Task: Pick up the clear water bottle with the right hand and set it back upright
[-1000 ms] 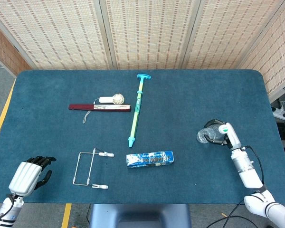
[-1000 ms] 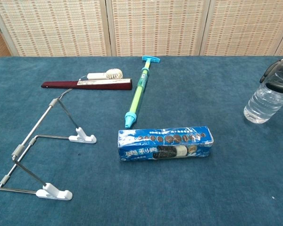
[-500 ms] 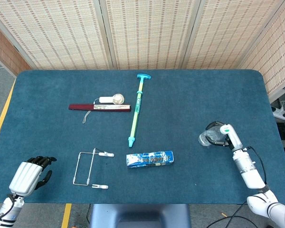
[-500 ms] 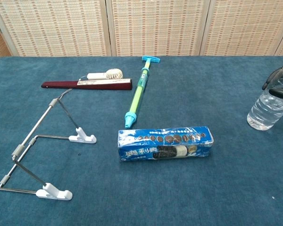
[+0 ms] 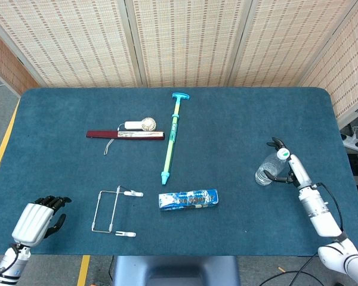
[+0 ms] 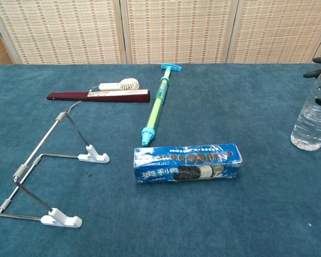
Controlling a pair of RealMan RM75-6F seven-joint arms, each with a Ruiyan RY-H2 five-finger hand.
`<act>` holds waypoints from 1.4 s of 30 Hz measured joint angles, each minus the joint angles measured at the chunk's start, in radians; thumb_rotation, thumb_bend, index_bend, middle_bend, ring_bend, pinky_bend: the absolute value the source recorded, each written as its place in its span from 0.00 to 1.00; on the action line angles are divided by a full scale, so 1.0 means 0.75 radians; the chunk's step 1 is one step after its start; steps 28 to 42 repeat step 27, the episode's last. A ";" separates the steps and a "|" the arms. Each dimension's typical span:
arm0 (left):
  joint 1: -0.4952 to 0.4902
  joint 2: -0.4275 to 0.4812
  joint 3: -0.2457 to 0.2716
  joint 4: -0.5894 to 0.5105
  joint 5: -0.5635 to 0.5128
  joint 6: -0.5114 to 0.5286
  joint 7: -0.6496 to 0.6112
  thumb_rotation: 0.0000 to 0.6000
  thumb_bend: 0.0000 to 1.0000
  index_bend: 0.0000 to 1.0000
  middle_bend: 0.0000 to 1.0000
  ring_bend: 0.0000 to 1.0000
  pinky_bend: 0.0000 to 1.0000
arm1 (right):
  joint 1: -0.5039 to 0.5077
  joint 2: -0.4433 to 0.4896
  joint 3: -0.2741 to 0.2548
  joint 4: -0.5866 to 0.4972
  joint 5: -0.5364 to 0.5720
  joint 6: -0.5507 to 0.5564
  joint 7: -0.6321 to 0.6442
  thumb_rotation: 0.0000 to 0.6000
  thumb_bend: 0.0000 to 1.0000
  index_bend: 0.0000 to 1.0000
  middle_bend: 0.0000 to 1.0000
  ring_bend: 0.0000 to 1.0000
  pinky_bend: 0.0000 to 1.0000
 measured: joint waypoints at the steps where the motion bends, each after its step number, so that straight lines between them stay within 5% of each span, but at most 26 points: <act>1: 0.000 0.000 0.000 0.000 0.000 0.000 -0.001 1.00 0.44 0.32 0.43 0.38 0.53 | -0.003 0.011 -0.003 -0.009 -0.006 0.013 0.000 1.00 0.25 0.00 0.03 0.00 0.08; 11: -0.003 -0.004 -0.006 0.010 -0.014 -0.007 -0.013 1.00 0.44 0.32 0.43 0.38 0.53 | -0.068 0.190 -0.033 -0.236 -0.078 0.208 -0.185 1.00 0.21 0.00 0.01 0.00 0.08; 23: -0.019 -0.017 -0.006 0.017 0.003 -0.018 -0.013 1.00 0.44 0.32 0.43 0.38 0.53 | -0.256 0.433 -0.064 -0.626 -0.106 0.475 -0.909 1.00 0.16 0.00 0.01 0.00 0.08; 27: -0.024 -0.021 -0.005 0.026 0.011 -0.018 -0.022 1.00 0.44 0.32 0.43 0.38 0.53 | -0.322 0.489 -0.073 -0.773 -0.074 0.506 -1.281 1.00 0.16 0.00 0.01 0.00 0.08; 42: -0.024 -0.021 -0.005 0.026 0.011 -0.018 -0.022 1.00 0.44 0.32 0.43 0.38 0.53 | -0.322 0.489 -0.073 -0.773 -0.074 0.506 -1.281 1.00 0.16 0.00 0.01 0.00 0.08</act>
